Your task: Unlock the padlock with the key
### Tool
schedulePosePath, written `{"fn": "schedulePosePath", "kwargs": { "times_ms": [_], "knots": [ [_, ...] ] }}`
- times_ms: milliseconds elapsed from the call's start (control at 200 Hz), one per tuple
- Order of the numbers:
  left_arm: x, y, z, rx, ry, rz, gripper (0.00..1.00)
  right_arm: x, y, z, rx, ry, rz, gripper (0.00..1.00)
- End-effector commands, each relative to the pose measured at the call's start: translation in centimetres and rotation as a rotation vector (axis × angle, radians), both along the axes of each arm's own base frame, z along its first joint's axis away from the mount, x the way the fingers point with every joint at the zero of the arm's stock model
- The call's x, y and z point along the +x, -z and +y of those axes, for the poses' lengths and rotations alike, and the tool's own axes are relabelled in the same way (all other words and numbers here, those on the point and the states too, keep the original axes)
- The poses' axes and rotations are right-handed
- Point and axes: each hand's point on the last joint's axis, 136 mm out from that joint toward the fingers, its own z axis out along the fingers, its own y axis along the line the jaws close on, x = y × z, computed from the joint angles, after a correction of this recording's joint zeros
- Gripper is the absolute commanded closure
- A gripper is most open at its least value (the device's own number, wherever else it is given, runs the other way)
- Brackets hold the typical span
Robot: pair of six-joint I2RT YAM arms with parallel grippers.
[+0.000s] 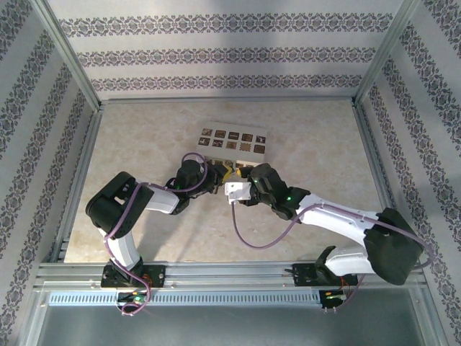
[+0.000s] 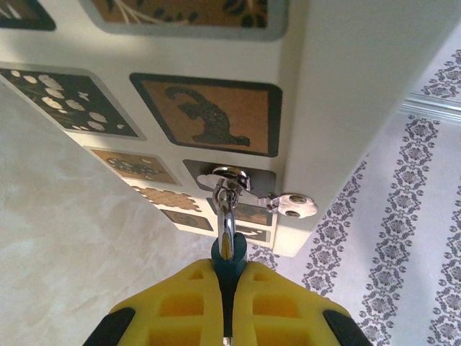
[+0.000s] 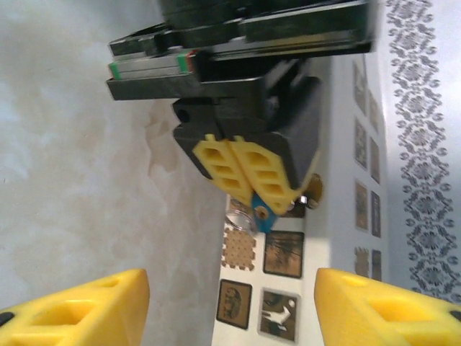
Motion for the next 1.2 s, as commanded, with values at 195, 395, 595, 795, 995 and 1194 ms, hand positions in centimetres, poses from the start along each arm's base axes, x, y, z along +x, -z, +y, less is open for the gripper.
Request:
{"fn": "schedulePosePath", "kwargs": {
  "times_ms": [195, 395, 595, 795, 995, 1194],
  "knots": [
    [0.8, -4.1, -1.3, -0.096, 0.000, -0.104, 1.00, 2.9, -0.9, 1.2, 0.104, 0.028, -0.028, 0.55],
    [0.7, -4.0, -1.4, -0.095, 0.003, -0.102, 1.00, 3.5, -0.4, 1.2, 0.101, 0.033, -0.035, 0.63],
    [0.7, -3.9, -1.4, -0.096, -0.002, -0.098, 1.00, 4.0, 0.1, 1.2, 0.095, 0.047, -0.043, 0.63],
    [0.6, -3.8, -1.3, -0.099, -0.002, -0.097, 1.00, 4.1, 0.4, 1.3, 0.101, 0.052, -0.041, 0.72],
    [0.7, -3.8, -1.4, -0.105, -0.004, -0.097, 1.00, 4.3, 0.7, 1.3, 0.098, 0.061, -0.045, 0.80],
    [0.7, -3.7, -1.4, -0.109, -0.005, -0.094, 1.00, 4.5, 1.0, 1.3, 0.092, 0.070, -0.051, 0.83]
  ]
}}
